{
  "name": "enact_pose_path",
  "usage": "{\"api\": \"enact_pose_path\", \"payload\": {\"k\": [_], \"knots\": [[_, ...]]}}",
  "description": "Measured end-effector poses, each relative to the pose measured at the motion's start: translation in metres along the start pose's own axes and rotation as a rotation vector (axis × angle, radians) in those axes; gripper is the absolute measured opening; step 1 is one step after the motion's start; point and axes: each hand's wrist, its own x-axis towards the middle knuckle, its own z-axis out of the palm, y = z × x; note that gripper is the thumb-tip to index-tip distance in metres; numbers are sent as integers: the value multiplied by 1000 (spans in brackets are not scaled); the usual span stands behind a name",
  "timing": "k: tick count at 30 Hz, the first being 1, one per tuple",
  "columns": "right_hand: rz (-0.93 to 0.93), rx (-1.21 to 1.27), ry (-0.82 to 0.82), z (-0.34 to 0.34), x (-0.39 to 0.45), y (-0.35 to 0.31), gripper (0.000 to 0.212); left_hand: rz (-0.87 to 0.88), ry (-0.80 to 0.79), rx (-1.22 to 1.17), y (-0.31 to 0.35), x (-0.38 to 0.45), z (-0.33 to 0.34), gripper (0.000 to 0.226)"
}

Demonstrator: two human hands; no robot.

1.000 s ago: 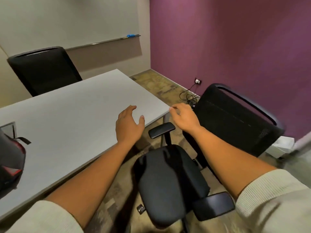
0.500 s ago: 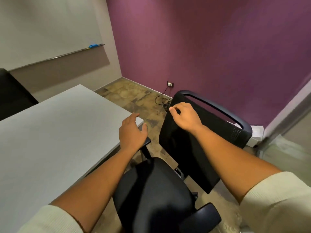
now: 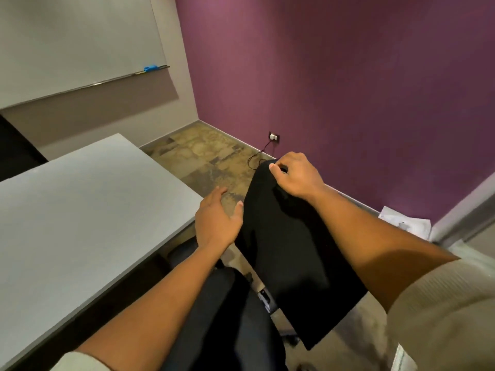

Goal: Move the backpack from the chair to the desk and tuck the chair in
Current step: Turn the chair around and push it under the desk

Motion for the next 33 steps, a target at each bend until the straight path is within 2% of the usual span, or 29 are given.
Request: {"api": "enact_pose_path", "payload": {"k": [8, 13, 17, 21, 25, 33], "knots": [[-335, 55, -206, -14, 52, 65, 30, -174, 99, 28, 64, 8, 61, 61], [-507, 60, -339, -14, 63, 83, 26, -256, 150, 75, 78, 4, 76, 62], [-511, -4, -453, -13, 72, 99, 23, -313, 162, 85, 77, 1, 81, 68], [-456, -78, -397, -6, 75, 121, 21, -347, 190, 108, 72, -11, 83, 69], [-262, 67, -387, 1, 70, 145, 34, -364, 192, 96, 69, -21, 88, 65], [-236, 139, -353, 12, 58, 139, 40, -375, 123, 104, 69, -19, 101, 68]]}}
